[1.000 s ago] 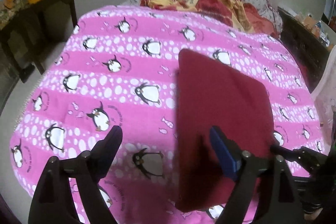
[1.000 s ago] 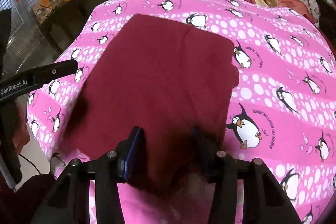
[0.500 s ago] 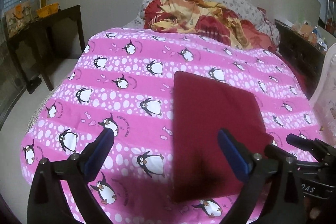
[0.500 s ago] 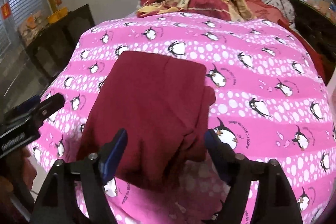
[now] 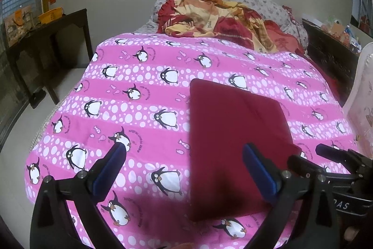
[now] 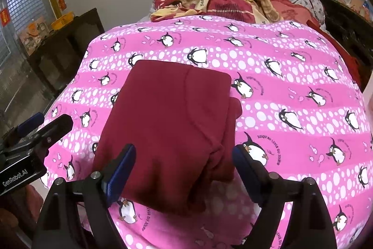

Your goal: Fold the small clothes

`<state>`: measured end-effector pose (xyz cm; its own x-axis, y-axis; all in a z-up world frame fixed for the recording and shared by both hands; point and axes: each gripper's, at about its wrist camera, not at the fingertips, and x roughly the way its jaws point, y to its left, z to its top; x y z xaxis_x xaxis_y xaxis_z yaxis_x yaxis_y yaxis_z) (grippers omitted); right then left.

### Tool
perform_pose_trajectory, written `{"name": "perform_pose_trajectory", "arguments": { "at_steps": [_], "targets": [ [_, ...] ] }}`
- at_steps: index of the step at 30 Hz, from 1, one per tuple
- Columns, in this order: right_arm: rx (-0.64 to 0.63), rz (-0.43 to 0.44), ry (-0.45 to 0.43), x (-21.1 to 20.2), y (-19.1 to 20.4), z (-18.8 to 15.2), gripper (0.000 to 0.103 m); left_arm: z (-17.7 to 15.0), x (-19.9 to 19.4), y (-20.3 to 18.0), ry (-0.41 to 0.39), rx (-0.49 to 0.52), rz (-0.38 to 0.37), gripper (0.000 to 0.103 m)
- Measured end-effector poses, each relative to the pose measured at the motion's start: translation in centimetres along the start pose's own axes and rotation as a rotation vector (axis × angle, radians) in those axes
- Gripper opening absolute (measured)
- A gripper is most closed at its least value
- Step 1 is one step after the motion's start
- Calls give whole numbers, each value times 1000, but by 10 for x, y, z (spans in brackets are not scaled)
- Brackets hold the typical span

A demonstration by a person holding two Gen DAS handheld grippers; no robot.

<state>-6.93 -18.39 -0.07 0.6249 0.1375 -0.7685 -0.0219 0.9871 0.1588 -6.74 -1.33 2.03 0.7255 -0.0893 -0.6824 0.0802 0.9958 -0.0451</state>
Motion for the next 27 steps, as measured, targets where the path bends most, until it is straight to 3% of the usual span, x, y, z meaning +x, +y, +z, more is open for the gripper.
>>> {"name": "perform_pose_trajectory", "arguments": {
  "at_steps": [27],
  "targets": [
    [3, -5, 63, 21, -1, 4, 90, 1, 11, 1, 3, 2, 33, 99]
  ]
}}
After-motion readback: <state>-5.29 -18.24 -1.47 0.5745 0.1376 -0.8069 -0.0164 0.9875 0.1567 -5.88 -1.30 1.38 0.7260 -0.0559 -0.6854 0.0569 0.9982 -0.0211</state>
